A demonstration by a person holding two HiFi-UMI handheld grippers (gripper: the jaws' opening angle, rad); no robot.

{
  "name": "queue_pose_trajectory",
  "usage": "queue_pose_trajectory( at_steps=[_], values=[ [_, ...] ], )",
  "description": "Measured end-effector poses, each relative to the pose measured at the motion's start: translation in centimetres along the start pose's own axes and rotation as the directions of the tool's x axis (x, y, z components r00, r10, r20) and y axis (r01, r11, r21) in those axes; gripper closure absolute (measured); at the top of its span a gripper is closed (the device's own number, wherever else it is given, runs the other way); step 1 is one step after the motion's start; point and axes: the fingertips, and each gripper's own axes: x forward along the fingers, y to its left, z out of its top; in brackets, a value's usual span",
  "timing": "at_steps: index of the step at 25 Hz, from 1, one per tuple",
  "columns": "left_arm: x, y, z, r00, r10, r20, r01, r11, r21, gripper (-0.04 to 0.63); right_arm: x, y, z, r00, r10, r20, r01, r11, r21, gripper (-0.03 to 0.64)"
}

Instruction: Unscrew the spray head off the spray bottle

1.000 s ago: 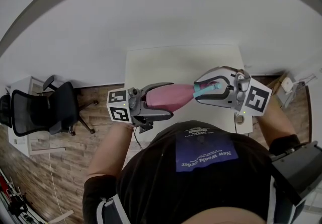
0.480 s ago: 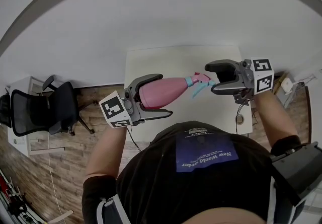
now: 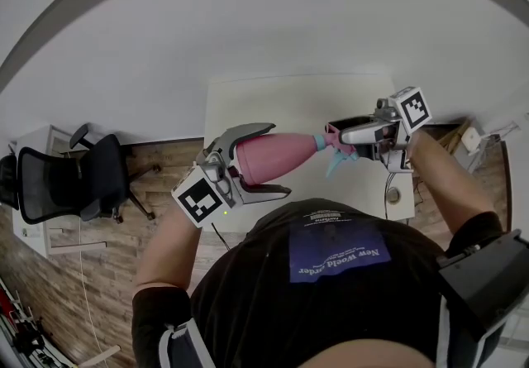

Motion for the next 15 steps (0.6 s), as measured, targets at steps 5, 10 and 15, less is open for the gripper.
queue_pose_trajectory(
  at_steps=[5,10,15],
  values=[
    [0.9,-0.9,0.4,0.999,-0.006,-0.04,0.011,0.993,0.119,0.091,2.0,0.7,-1.4,0.993,0.047,-0.105,-0.045,0.999,0.023,0.265],
    [1.5,-1.5,0.4,0.994,-0.008,-0.113,0.034,0.973,0.229,0.091,2.4,0.9,-1.8,0.991,-0.004,-0.136,-0.001,0.999,-0.036,0.446],
    [1.6,-1.7,0.1,0.995,-0.002,-0.098,0.02,0.983,0.185,0.091,2.3,1.3,-2.0,0.99,-0.028,-0.139,0.01,0.992,-0.124,0.491]
  ],
)
